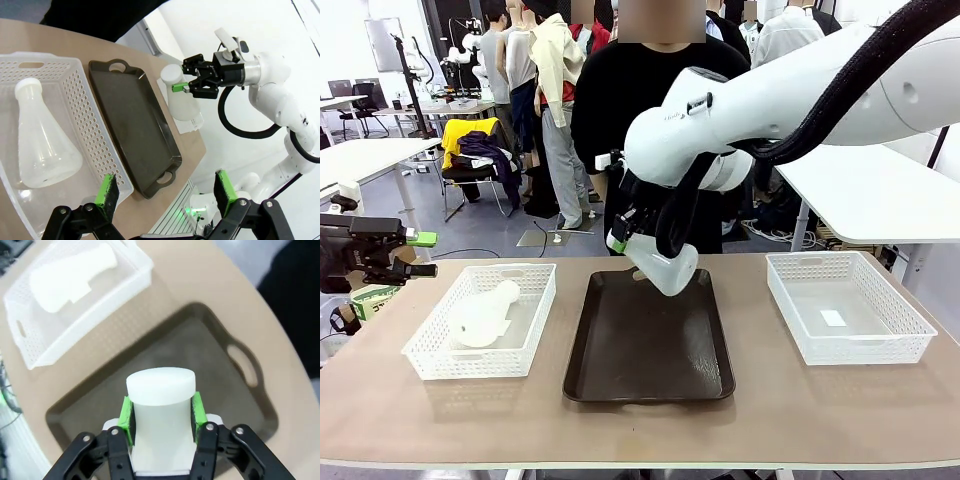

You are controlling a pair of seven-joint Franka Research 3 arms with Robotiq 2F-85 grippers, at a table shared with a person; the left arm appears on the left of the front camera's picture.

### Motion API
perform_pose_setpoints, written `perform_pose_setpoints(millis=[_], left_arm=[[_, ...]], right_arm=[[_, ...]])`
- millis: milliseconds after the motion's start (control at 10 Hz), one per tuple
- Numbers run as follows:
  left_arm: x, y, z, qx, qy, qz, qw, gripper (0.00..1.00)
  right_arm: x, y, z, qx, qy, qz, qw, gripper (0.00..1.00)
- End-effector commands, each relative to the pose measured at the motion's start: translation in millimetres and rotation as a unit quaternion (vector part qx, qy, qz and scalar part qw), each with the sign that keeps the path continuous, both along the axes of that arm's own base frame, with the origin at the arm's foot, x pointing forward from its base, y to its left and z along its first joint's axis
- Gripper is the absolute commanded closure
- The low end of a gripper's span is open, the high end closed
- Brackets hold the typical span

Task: Prepare the laboratory tools.
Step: Place the picked Big flask upright in the Handle tray as instructed by the person.

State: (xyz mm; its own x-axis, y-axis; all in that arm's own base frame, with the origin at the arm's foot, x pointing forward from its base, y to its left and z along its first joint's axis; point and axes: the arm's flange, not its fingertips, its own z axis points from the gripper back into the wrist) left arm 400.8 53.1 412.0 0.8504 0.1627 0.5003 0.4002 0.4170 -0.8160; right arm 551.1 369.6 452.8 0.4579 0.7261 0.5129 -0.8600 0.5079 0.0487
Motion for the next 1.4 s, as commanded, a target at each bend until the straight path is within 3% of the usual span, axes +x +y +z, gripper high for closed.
perform_pose_setpoints(millis=[0,200,600,900,1000,1100,1300], left_arm=[[-0.4,1.5,1.0,-0.006,-0.004,-0.002,1.0,0.0],[-0.4,1.5,1.0,-0.006,-0.004,-0.002,1.0,0.0],[-0.4,1.5,1.0,-0.006,-0.004,-0.002,1.0,0.0],[-0.4,1.5,1.0,-0.006,-0.004,-0.002,1.0,0.0],[-0.4,1.5,1.0,-0.006,-0.004,-0.002,1.0,0.0],[-0.4,1.5,1.0,-0.006,-0.004,-0.002,1.0,0.0],[-0.4,1.5,1.0,-0.006,-0.004,-0.002,1.0,0.0]], right_arm=[[-7.0,-25.2,-16.4,0.096,-0.031,0.118,0.988,1.0],[3.4,-34.9,-34.6,0.203,-0.058,0.222,0.952,1.0],[23.3,-60.4,-57.5,0.334,-0.09,0.288,0.893,1.0],[30.7,-71.3,-69.3,0.362,-0.08,0.277,0.887,1.0],[35.2,-71.2,-69.6,0.33,-0.045,0.217,0.917,1.0],[43.1,-79.6,-71.3,0.373,-0.091,0.28,0.88,1.0],[43.1,-79.6,-71.3,0.373,-0.091,0.28,0.88,1.0]])
